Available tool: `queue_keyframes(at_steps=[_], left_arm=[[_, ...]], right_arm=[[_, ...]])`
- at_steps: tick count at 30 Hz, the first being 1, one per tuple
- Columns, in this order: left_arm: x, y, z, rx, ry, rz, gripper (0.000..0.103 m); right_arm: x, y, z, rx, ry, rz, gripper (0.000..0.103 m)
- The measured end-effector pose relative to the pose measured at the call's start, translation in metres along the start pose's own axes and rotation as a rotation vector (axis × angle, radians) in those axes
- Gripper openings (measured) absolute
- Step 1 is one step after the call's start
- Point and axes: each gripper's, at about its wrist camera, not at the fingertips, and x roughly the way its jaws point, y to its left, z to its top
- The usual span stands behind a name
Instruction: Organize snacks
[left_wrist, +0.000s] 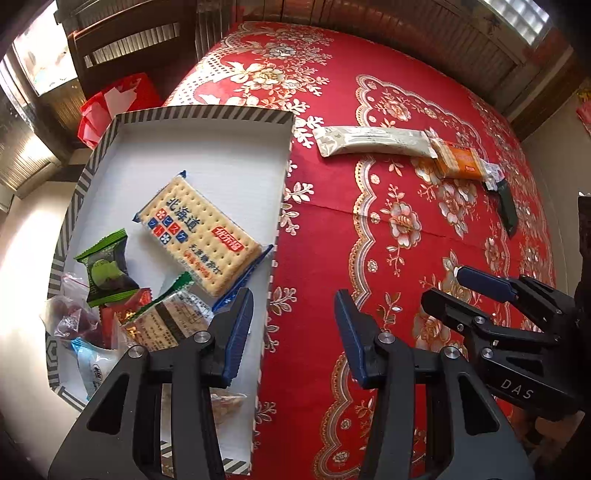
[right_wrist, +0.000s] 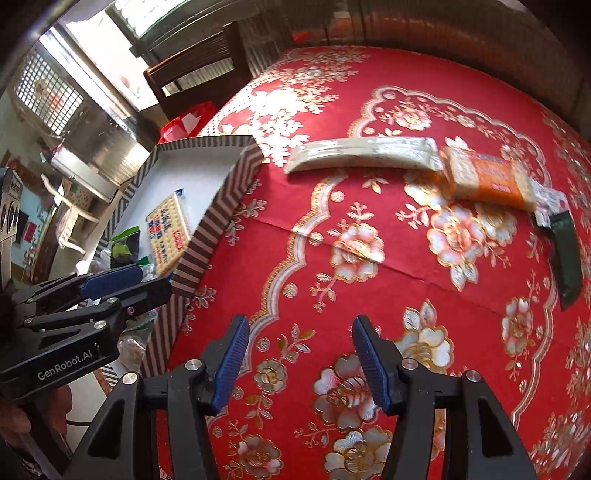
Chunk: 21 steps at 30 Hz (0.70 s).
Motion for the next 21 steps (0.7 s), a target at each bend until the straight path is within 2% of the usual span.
queue_keyframes(at_steps=[12, 21], left_arm=[[0.005, -0.039, -0.002, 0.095, 0.024, -0.036, 0.045], [0.009, -0.061, 0.000, 0.149, 0.032, -0.052, 0.045]], right_arm=[[-0.021, -0.032, -0.019, 0.085, -0.055, -0.027, 0.057], [-0.032, -0.050, -0.034, 0.116, -0.063, -0.068, 0.069]])
